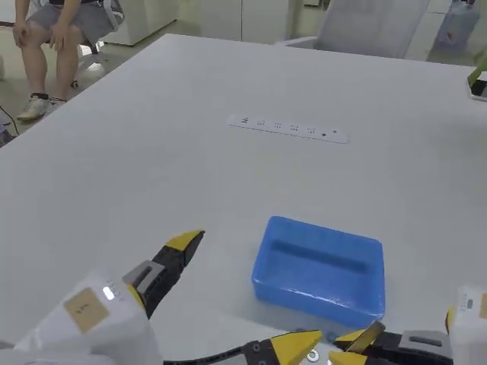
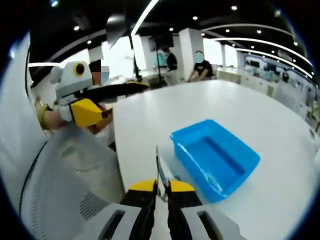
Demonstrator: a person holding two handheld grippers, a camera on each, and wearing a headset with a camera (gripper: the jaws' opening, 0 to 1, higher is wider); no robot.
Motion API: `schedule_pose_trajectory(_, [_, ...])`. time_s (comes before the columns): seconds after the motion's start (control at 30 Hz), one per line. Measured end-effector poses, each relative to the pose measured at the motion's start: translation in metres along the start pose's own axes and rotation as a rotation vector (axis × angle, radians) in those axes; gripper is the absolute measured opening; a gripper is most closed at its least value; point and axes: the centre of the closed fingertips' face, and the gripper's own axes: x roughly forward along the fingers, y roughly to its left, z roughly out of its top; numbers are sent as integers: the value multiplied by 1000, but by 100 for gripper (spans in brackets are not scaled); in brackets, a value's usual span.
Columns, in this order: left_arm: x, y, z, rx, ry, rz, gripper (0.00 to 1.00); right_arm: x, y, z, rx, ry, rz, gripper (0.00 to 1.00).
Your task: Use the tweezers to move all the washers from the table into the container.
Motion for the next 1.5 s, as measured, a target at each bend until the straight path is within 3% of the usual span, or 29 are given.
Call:
schedule_pose_trajectory(0.1, [3, -14, 8, -47, -54, -69, 99, -6, -10, 12, 18, -26, -23, 5])
schedule_pose_trajectory(0.2, [2, -12, 9, -21, -57, -55, 99, -11, -22, 23, 29, -45, -52, 5])
schedule_pose_trajectory(0.4, [1, -6, 9, -28, -58, -30, 99, -15, -50, 40, 86, -94, -98, 5])
schedule_pose_trajectory(0.5, [1, -8, 9, 40, -53, -20, 99, -12, -62, 42, 86, -88, -119, 5])
schedule_pose_trajectory(0.67, [2, -7, 4, 49, -25, -18, 99, -4, -87, 41, 129, -69, -156, 5])
schedule_pose_trajectory(0.83, [3, -7, 5, 46, -30, -24, 99, 9, -107, 33, 190, -40, -187, 5])
schedule_pose_trajectory(1.13, [3, -4, 0, 70, -3, -9, 97, 26, -111, 17, 155, 23, -189, 5])
schedule_pose_trajectory(1.5, [3, -4, -3, 81, 13, -9, 96, 28, -118, 12, 115, 40, -209, 5])
